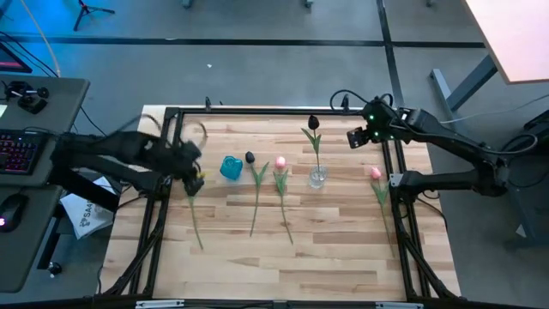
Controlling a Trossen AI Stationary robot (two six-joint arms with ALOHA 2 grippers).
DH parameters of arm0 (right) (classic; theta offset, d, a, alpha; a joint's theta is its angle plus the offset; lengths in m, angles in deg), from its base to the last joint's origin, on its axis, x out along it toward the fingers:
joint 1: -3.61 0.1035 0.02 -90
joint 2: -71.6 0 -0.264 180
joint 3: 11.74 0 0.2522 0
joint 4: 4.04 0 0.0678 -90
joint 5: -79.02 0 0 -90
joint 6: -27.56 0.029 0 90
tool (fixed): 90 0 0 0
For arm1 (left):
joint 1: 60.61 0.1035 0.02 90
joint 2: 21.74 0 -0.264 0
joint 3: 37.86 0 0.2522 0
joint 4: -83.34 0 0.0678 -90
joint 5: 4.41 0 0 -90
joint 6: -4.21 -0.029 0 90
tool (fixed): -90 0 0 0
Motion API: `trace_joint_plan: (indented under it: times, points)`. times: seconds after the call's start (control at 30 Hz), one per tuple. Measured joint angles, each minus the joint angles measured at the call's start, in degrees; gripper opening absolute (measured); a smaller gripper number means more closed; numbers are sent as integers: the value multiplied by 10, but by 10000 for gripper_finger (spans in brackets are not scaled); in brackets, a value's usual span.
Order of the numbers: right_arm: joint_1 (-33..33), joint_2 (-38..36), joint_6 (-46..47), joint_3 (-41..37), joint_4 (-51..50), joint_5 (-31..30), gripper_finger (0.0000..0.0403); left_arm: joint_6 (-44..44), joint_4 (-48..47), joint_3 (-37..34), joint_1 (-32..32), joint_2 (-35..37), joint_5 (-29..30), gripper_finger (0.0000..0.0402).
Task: Sort flowers into vase by color
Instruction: Put the left black flower into the blue vase
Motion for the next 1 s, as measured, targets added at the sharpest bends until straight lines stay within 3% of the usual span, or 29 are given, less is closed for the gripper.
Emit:
trace_joint_plan:
  times: [0.13, 0.2, 0.3, 0.47, 0.73, 1.0]
  points:
    - [0, 0, 8, -14, 3, 0, 186, 148, -81, -41, -69, -45, -33, 1]
    - [0, 0, 8, -20, 7, 0, 186, 214, -76, -69, -95, -57, -33, 2]
    - [0, 0, 6, -27, 15, 0, 186, 246, -48, -100, -115, -71, -27, 14]
    - [0, 0, -3, -31, 21, 2, 186, 302, -8, -139, -119, -78, -21, 63]
    - [0, 0, -12, -31, 26, -2, 186, 498, 14, -218, -119, -78, -49, 154]
    - [0, 0, -8, -31, 31, -5, 186, 578, 83, -214, -119, -128, 13, 172]
